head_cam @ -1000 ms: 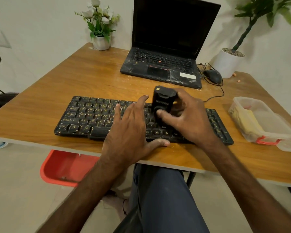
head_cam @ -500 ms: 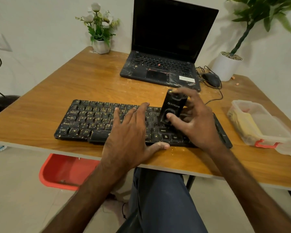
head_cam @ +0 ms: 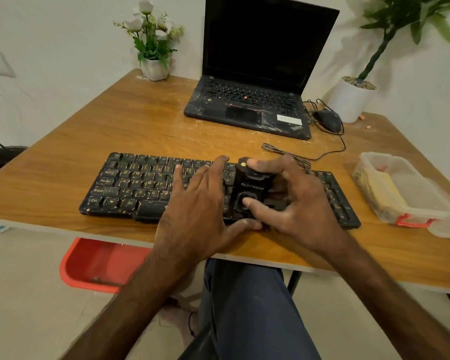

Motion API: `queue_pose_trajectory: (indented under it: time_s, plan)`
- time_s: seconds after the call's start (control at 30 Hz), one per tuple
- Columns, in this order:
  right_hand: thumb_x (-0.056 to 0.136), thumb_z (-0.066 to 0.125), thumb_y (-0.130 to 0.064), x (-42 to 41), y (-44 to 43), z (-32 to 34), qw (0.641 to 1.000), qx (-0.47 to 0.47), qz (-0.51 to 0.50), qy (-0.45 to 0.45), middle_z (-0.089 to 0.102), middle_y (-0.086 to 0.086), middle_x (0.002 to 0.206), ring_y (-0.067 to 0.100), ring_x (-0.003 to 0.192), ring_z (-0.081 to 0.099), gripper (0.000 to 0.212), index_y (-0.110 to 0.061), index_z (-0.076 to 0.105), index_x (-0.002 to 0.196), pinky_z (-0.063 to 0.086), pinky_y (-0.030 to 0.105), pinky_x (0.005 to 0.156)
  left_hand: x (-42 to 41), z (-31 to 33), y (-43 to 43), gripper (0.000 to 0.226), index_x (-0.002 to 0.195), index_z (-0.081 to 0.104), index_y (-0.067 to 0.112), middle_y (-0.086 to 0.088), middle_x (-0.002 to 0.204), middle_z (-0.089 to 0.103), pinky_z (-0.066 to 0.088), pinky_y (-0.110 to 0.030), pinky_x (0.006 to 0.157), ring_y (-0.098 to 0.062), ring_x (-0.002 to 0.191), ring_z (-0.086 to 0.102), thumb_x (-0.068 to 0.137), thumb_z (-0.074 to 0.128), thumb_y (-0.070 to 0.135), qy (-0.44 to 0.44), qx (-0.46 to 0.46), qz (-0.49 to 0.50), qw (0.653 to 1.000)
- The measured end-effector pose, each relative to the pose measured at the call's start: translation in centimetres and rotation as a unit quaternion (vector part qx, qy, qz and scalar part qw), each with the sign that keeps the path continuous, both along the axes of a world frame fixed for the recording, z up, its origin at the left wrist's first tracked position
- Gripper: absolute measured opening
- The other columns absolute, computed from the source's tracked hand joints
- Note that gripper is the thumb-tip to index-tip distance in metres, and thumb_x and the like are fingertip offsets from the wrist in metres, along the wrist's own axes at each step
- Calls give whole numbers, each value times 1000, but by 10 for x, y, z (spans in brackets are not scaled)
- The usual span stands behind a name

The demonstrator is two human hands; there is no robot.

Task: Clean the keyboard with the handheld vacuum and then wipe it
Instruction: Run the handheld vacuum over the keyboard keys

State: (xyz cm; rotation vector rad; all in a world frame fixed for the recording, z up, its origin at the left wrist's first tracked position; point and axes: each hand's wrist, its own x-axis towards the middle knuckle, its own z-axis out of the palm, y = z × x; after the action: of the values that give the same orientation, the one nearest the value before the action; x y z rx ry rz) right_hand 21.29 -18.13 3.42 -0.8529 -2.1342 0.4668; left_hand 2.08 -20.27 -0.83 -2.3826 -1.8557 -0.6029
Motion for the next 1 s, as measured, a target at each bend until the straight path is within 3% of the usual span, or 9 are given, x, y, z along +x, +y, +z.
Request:
queue_pose_trajectory:
  time_s: [0.17, 0.33, 0.47, 0.67, 0.8, 0.93, 1.0]
  plan:
    - [83, 77, -20, 18, 32, 6, 993, 20, -114, 6, 61, -3, 122, 12, 103, 66, 53, -21, 49, 128, 58, 18, 72, 1, 2, 0, 117, 153, 2, 15, -7, 158, 37, 18, -62, 120, -21, 144, 39, 72, 22, 98, -7, 3, 4, 1000]
    - [83, 77, -19, 23, 13, 2, 997, 25, -69, -20, 59, -5, 124, 9, 106, 65, 55, -25, 48, 129, 59, 22, 74, 1, 2, -1, 113, 151, 6, 15, -7, 157, 39, 20, -63, 119, -21, 143, 40, 73, 22, 96, -13, 4, 1, 1000]
    - [84, 75, -29, 28, 19, 1, 987, -64, -133, 66, 61, -9, 118, 7, 96, 68, 59, -34, 42, 132, 61, 28, 70, 1, 3, -1, 113, 151, 8, 14, -8, 156, 40, 22, -64, 118, -23, 142, 42, 75, 24, 95, 1, 10, 2, 1000]
    - [86, 73, -33, 16, 11, 2, 989, -2, -136, -50, 62, -2, 122, 12, 99, 66, 64, -40, 35, 138, 61, 32, 73, 1, 2, -1, 112, 152, 8, 13, -7, 157, 38, 21, -64, 119, -22, 143, 40, 77, 25, 95, 2, 6, 1, 1000]
    - [87, 72, -32, 21, 22, 8, 985, 9, -162, -64, 65, -2, 112, 7, 84, 67, 63, -32, 36, 139, 59, 21, 63, 1, 3, 0, 112, 151, 9, 13, -7, 157, 37, 20, -63, 119, -22, 143, 40, 77, 25, 95, 6, 6, 3, 1000]
    - [86, 73, -31, 13, 16, 6, 993, -4, -111, -27, 60, -8, 114, 5, 90, 67, 60, -33, 39, 136, 58, 18, 65, 0, 3, 0, 114, 153, 15, 9, -8, 158, 37, 21, -63, 119, -23, 143, 40, 78, 23, 94, 7, 0, 1, 1000]
    - [87, 70, -35, 6, 11, 0, 997, 14, -61, -51, 58, -10, 118, 9, 94, 67, 61, -35, 36, 138, 59, 20, 65, 0, 2, 0, 113, 153, 16, 8, -8, 158, 37, 22, -64, 118, -23, 143, 40, 79, 23, 94, 11, 1, -1, 1000]
